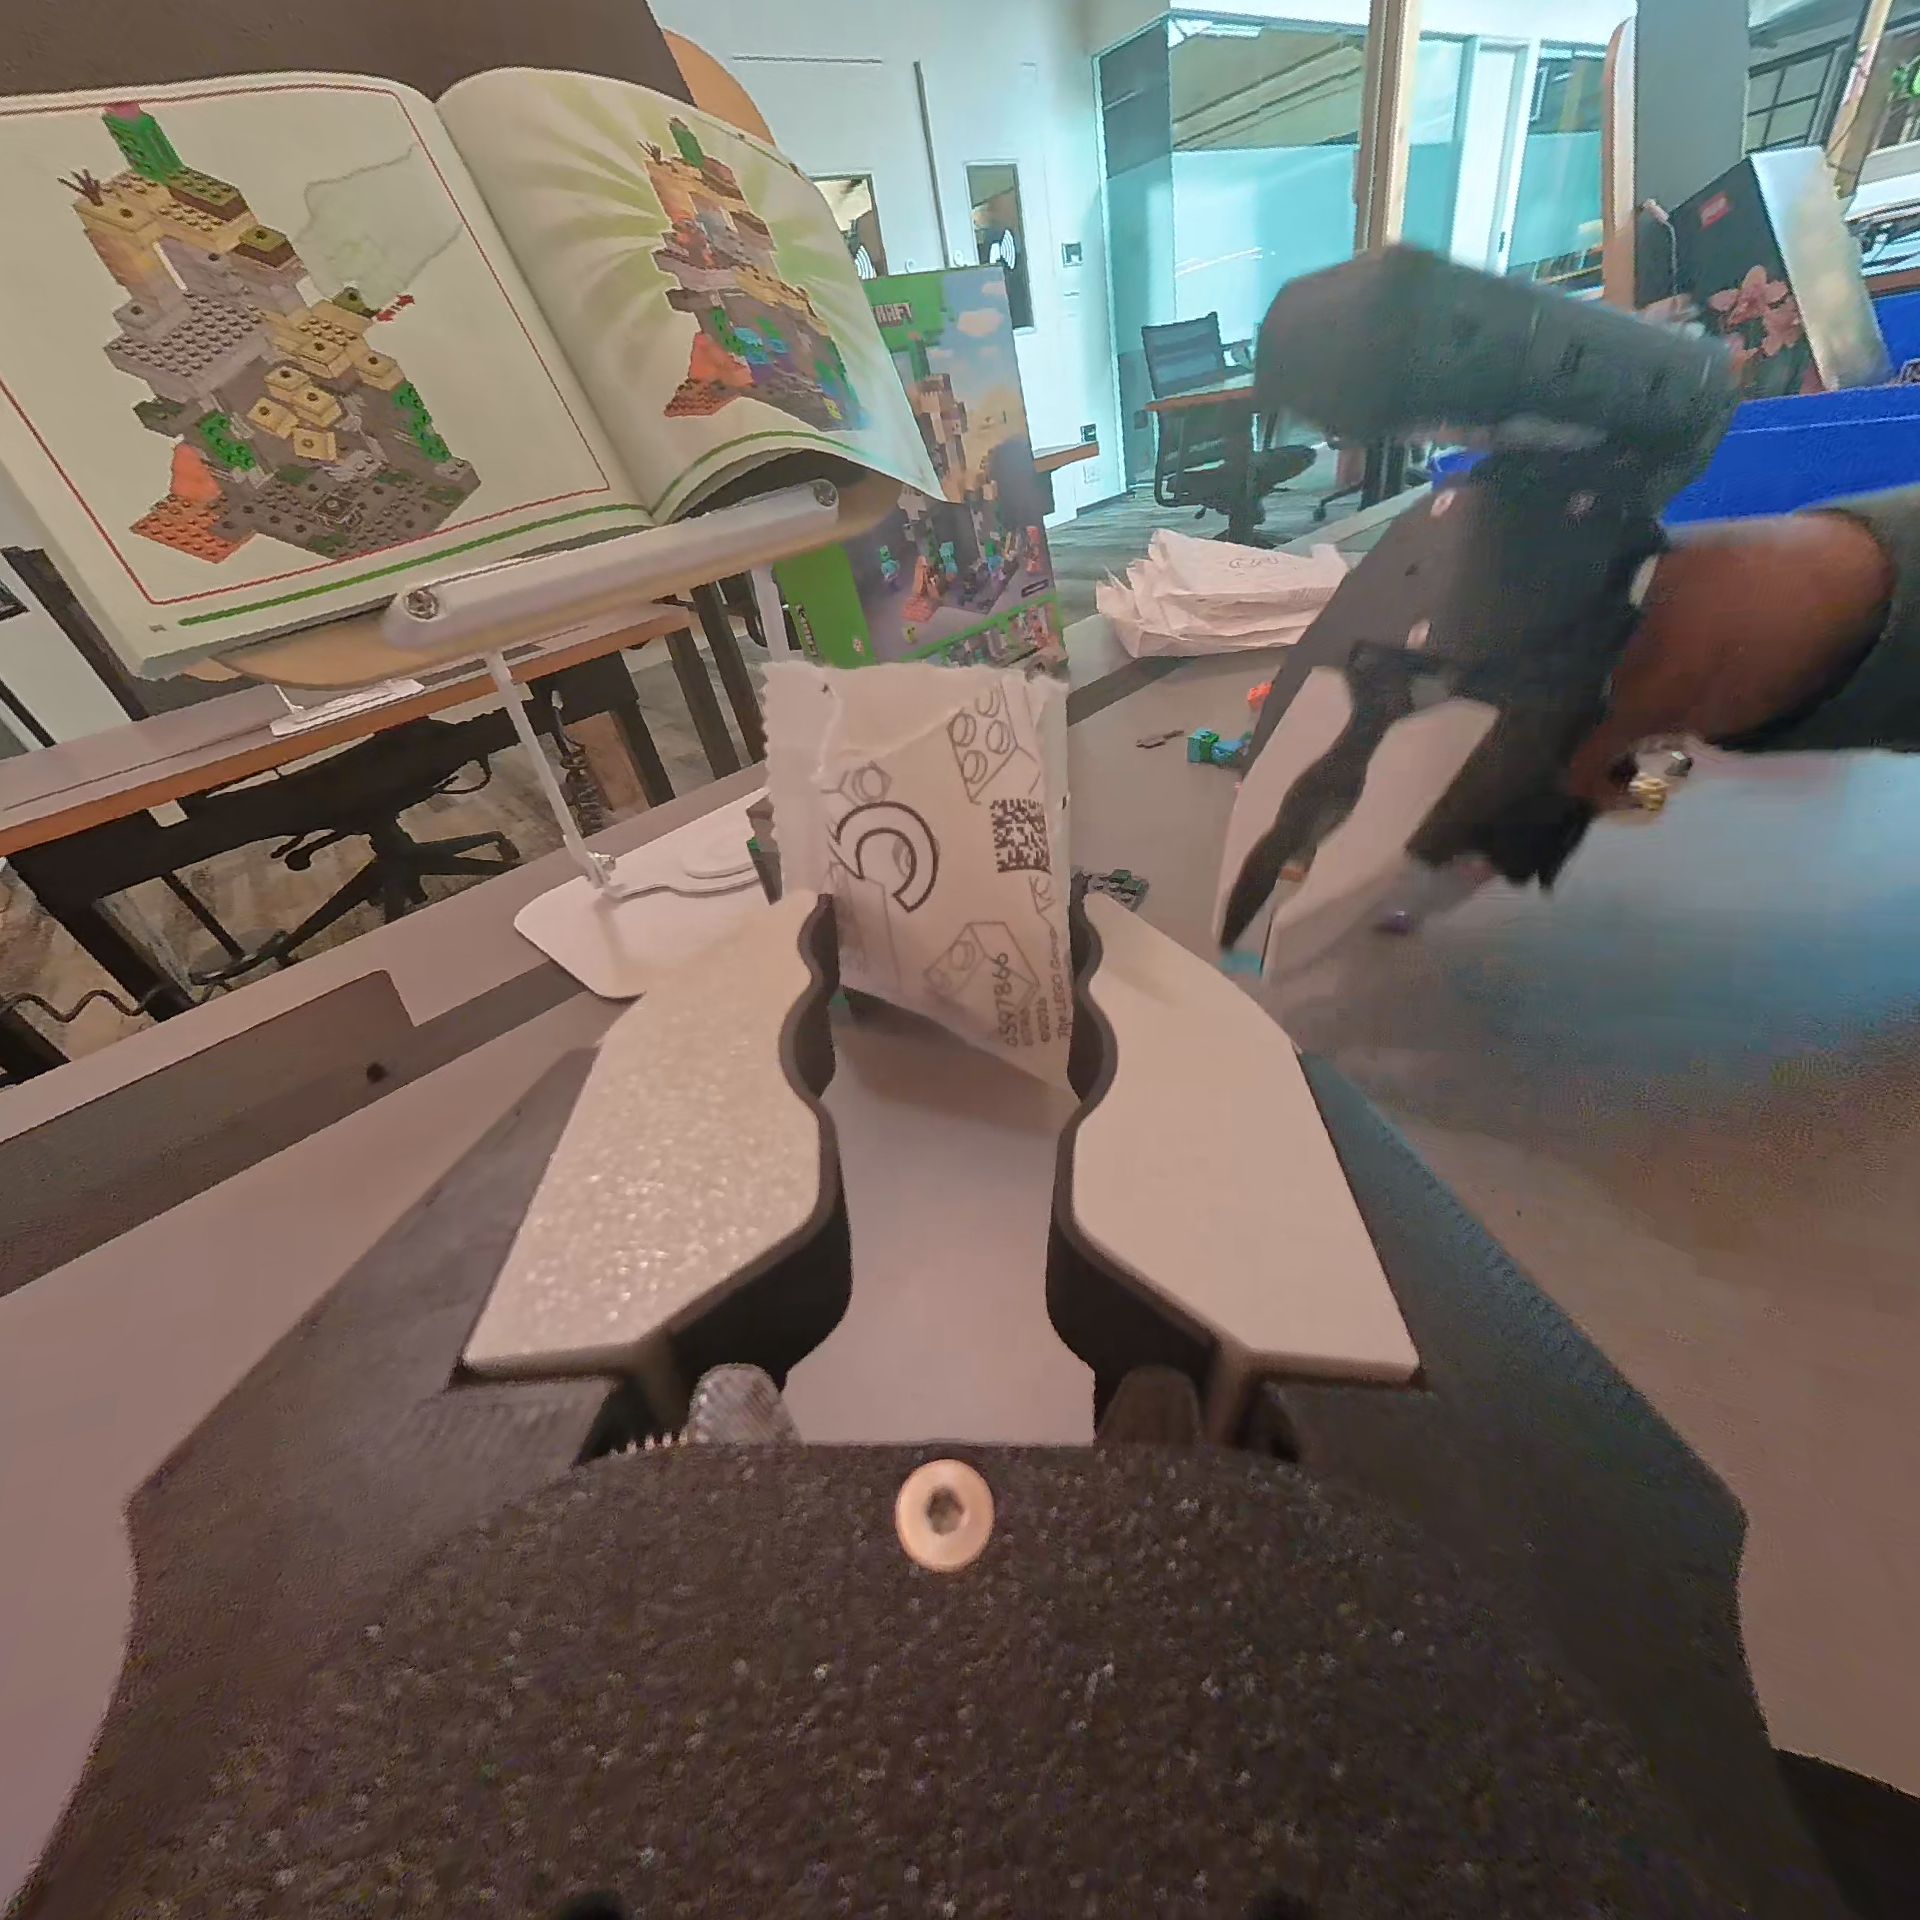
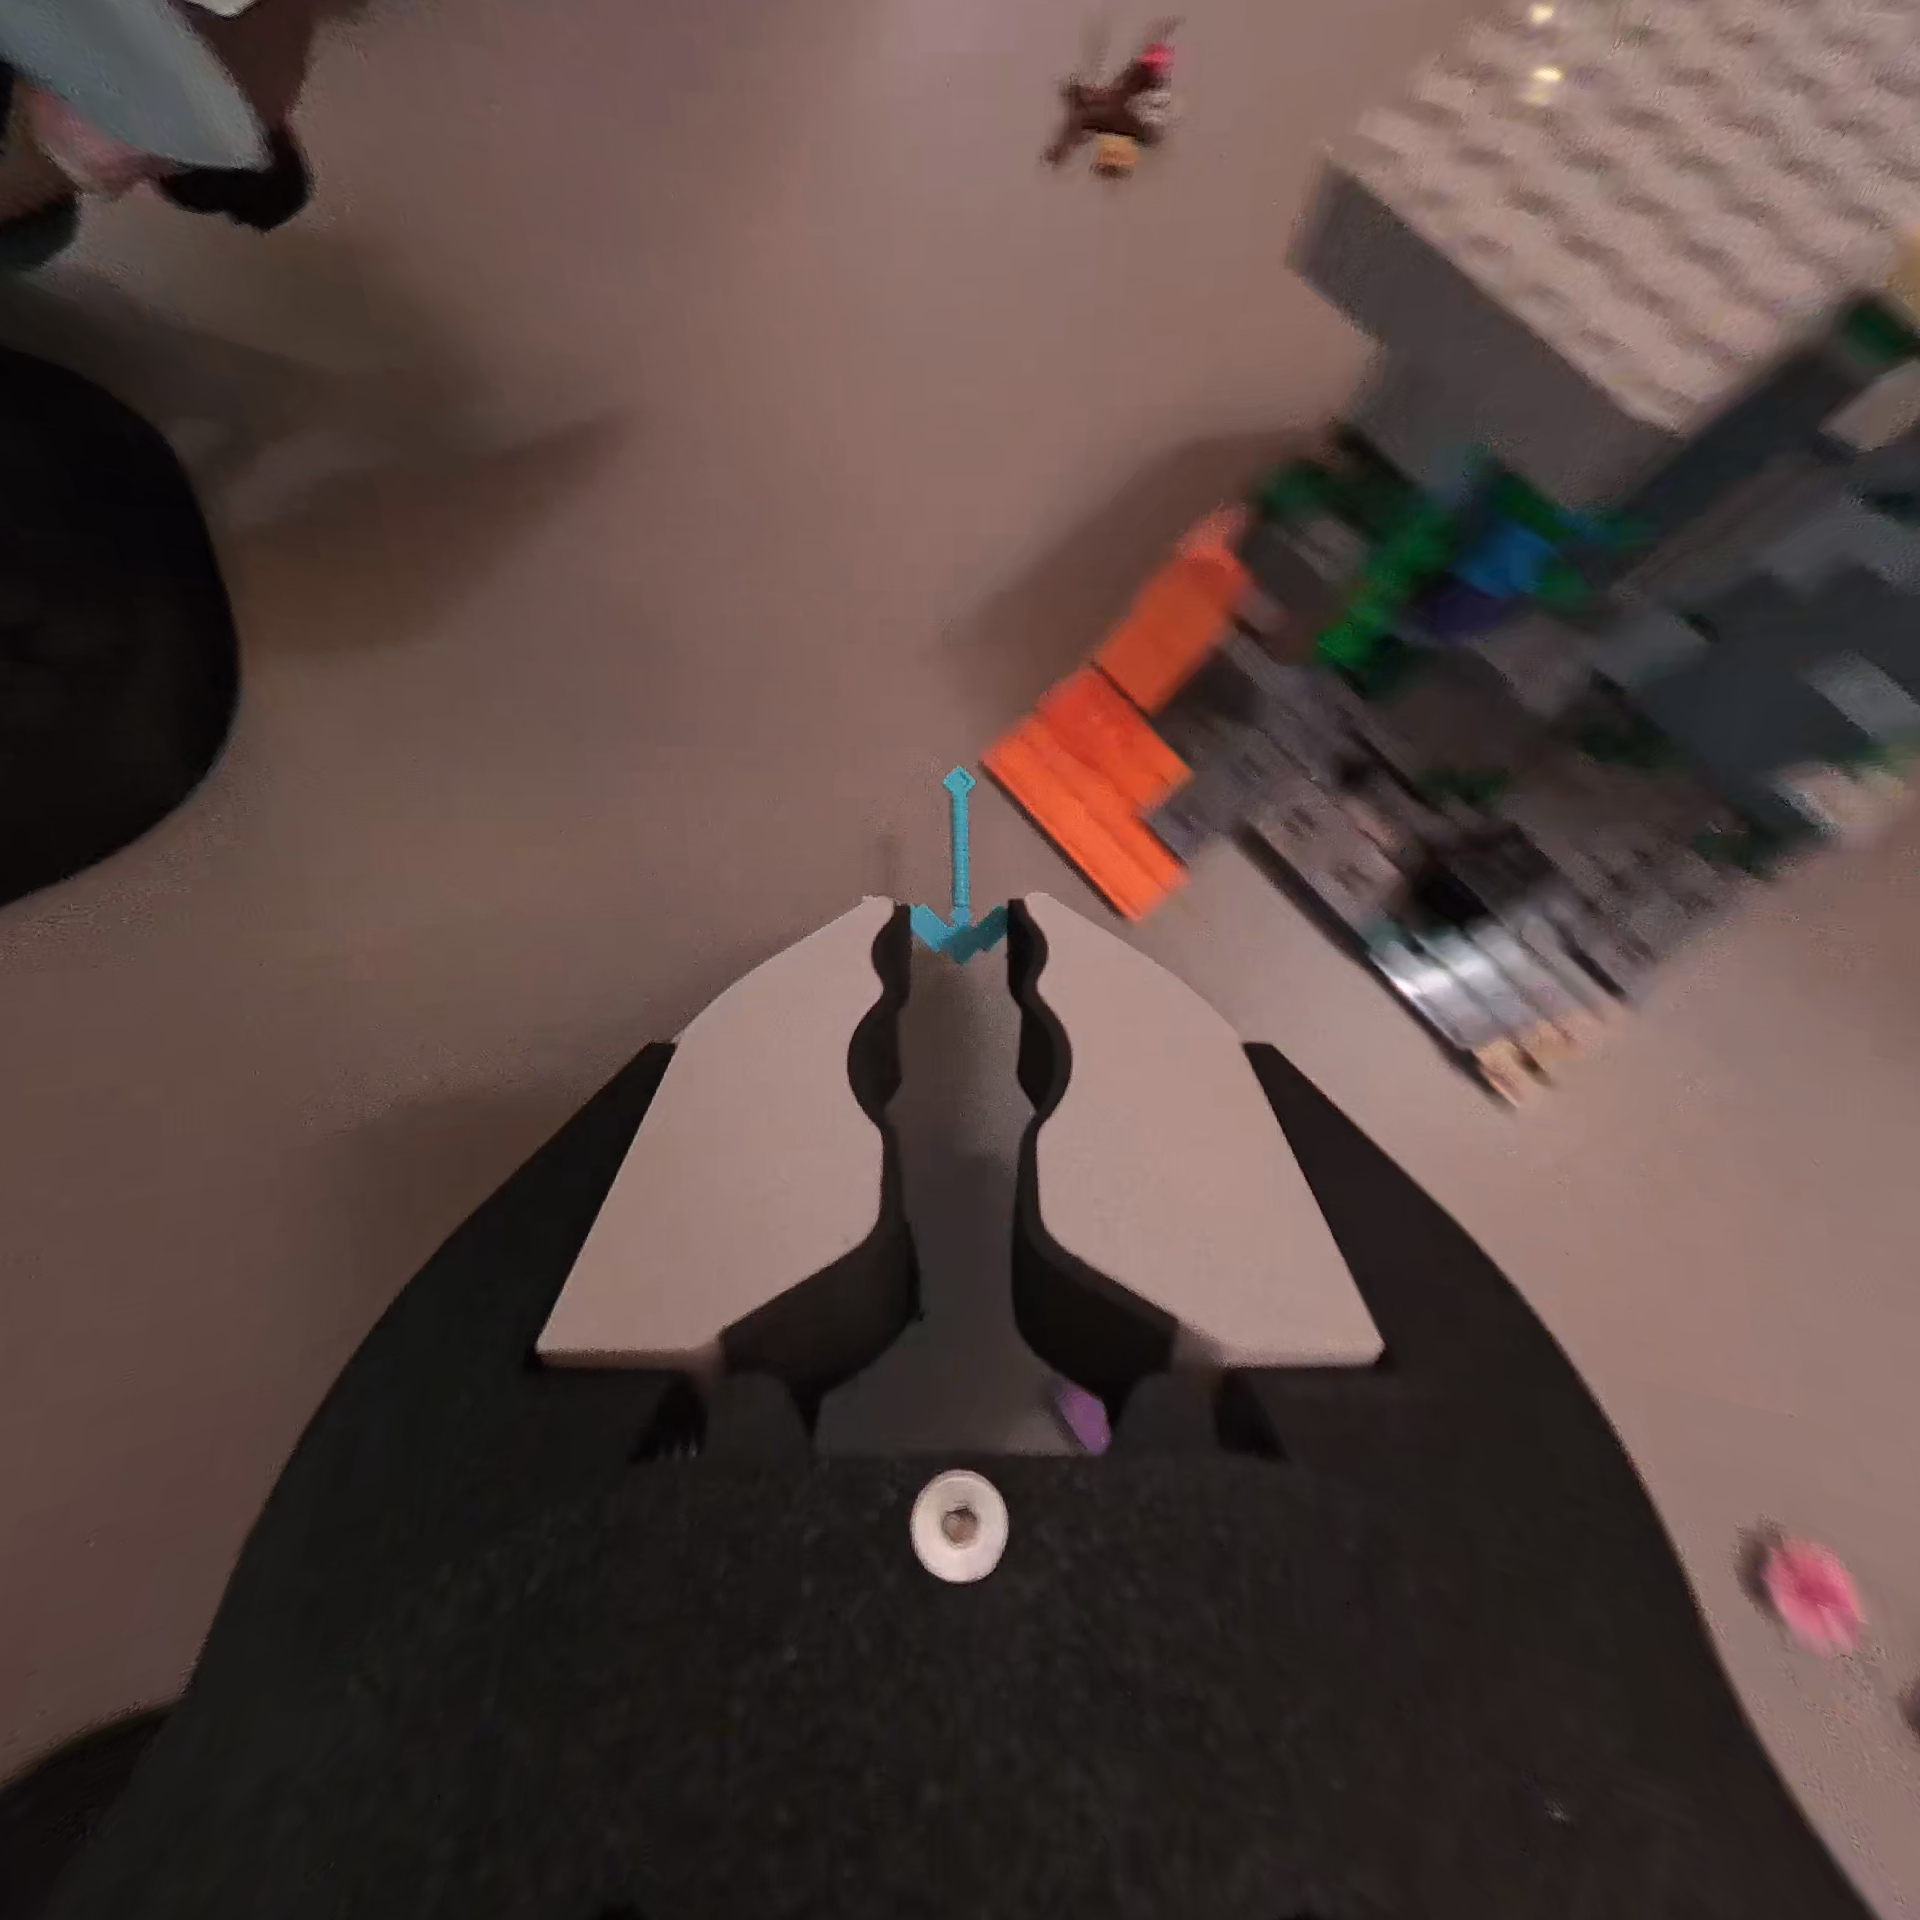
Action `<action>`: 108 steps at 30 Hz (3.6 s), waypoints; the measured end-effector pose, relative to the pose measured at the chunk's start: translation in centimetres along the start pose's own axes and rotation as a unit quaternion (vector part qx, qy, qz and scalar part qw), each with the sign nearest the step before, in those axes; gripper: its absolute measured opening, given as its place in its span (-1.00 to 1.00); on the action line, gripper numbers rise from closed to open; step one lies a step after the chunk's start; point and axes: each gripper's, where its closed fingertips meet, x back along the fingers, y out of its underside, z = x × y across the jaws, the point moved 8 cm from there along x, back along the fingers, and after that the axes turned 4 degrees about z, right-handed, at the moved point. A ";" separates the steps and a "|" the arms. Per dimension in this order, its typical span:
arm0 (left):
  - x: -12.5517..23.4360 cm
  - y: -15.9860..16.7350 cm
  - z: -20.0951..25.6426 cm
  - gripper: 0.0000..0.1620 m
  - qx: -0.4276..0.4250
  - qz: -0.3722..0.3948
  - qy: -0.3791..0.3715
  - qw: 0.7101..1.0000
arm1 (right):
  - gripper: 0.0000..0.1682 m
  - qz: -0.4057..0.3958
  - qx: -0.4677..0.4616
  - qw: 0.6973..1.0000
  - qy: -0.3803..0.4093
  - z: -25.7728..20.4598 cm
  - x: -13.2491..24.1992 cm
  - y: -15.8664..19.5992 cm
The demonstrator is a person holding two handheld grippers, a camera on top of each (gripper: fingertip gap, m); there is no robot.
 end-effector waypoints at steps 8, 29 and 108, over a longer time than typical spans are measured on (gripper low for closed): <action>-0.6 0.9 1.0 -0.49 -0.004 -0.017 0.024 1.000 | -0.79 0.002 -0.132 0.974 0.185 14.3 10.2 6.9; -1.3 2.5 2.4 -0.49 -0.009 -0.043 0.067 0.997 | -0.51 0.065 -0.189 0.952 0.232 20.6 12.8 9.1; 8.1 -5.7 -6.8 -0.49 0.010 0.062 -0.114 0.991 | -0.71 0.066 0.095 0.979 -0.170 -13.3 -11.7 -9.1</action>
